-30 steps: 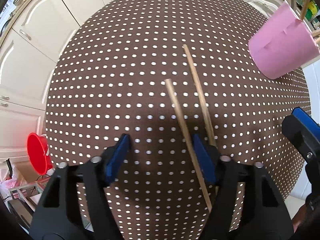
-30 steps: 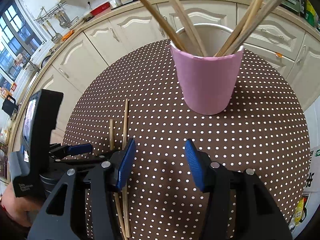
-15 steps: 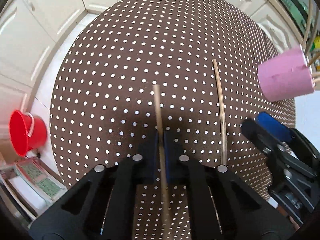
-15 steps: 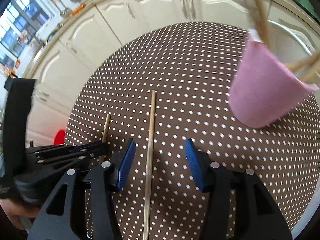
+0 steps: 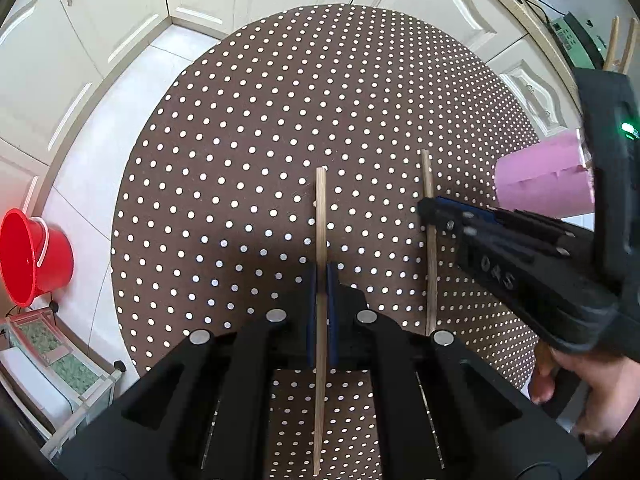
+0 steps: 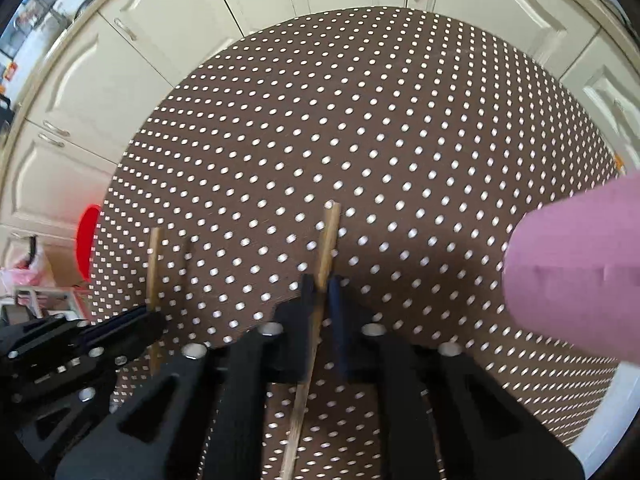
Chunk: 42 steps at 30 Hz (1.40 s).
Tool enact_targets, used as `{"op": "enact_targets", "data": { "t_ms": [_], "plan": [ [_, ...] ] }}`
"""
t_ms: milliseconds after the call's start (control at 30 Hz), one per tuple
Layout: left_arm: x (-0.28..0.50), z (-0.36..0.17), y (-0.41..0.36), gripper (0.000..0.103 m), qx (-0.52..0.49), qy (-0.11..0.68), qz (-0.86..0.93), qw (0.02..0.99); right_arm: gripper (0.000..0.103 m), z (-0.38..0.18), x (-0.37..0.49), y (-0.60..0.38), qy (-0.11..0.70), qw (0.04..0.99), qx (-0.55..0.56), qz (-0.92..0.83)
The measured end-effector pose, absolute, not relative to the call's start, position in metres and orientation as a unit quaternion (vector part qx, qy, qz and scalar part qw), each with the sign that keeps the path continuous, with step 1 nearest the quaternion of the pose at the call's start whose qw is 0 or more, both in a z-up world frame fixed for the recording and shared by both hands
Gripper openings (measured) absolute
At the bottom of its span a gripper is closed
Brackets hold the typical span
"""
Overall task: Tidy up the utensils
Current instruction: 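Close the left tool on one chopstick while the right tool grasps the last one, then lift both chopsticks and carry them above the pink cup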
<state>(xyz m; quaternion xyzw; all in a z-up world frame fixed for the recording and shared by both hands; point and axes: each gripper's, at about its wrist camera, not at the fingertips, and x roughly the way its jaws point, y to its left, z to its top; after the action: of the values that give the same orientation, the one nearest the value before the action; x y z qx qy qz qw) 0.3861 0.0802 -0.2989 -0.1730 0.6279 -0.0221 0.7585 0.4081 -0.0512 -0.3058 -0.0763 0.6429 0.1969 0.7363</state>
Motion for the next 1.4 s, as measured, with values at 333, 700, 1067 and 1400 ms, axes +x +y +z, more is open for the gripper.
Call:
{"op": "enact_targets", "data": {
  "t_ms": [333, 700, 1067, 1400],
  "plan": [
    [0.384, -0.267, 0.062, 0.005, -0.167, 0.606, -0.026, 0.777, 0.004, -0.284, 0.402, -0.071, 0.625, 0.743, -0.043, 0.238],
    [0.375, -0.203, 0.036, 0.005, -0.147, 0.548, -0.046, 0.823, 0.004, -0.195, 0.365, -0.124, 0.519, 0.804, 0.012, 0.288],
    [0.361, -0.145, -0.014, 0.005, -0.102, 0.485, -0.075, 0.865, 0.004, -0.147, 0.322, -0.173, 0.441, 0.851, 0.027, 0.283],
    [0.368, -0.105, -0.046, 0.005, -0.081, 0.445, -0.096, 0.887, 0.004, -0.102, 0.314, -0.210, 0.388, 0.884, 0.038, 0.256]
  ]
}}
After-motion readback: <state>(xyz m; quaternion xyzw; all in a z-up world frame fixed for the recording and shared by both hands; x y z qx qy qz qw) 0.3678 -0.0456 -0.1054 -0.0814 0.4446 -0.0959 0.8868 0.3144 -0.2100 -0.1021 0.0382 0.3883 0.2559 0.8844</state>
